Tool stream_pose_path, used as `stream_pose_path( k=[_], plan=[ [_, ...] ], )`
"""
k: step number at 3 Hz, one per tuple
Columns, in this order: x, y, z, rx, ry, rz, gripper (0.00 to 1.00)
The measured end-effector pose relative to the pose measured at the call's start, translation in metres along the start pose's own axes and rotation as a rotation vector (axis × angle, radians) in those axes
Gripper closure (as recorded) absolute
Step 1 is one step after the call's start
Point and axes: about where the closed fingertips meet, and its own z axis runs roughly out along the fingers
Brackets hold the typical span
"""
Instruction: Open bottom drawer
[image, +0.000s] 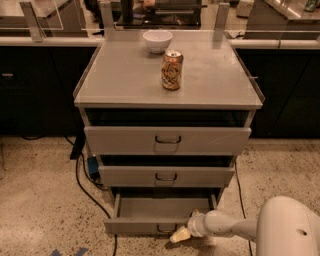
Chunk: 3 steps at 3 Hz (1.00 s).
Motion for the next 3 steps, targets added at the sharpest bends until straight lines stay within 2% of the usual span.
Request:
stream_pose_path(
  k=[1,2,3],
  plan=[
    [0.013,0.016,-0.01,-0.045,0.035,0.025,0.0],
    [0.014,0.016,-0.01,-0.046,0.035,0.025,0.0],
    [0.026,0.032,-0.006,-0.078,0.062,0.013,0.0]
  ],
)
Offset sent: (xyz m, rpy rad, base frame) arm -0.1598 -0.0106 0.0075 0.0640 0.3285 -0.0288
